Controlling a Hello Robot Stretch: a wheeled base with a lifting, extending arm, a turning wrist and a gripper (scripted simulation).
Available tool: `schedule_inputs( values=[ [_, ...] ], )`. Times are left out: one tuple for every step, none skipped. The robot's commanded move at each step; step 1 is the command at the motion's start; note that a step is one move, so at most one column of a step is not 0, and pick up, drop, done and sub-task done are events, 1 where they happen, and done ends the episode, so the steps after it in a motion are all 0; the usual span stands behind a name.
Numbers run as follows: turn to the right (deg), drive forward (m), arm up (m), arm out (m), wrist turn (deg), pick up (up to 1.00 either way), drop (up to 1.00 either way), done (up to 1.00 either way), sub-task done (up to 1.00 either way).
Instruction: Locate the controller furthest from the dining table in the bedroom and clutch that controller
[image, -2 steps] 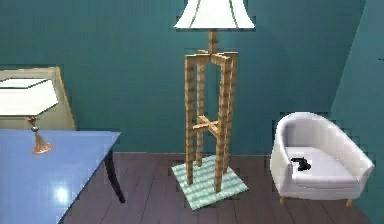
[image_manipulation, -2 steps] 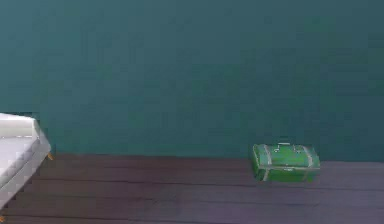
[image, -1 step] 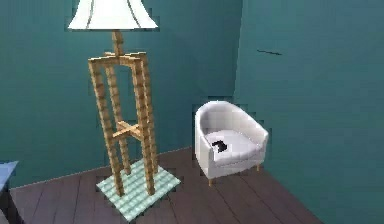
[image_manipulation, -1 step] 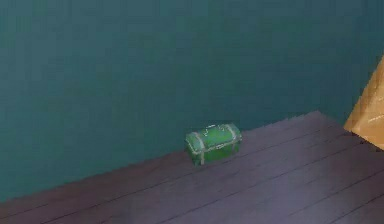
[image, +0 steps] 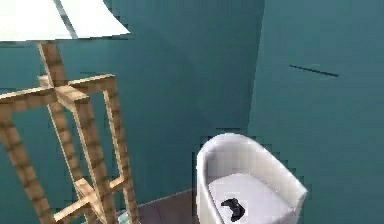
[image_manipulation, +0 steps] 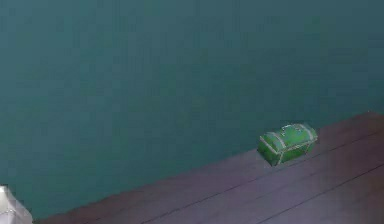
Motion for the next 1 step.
schedule_inputs(
  values=[
    [45.0,0.0,0.0,0.0,0.0,0.0,0.0,0.0,0.0]
  ],
)
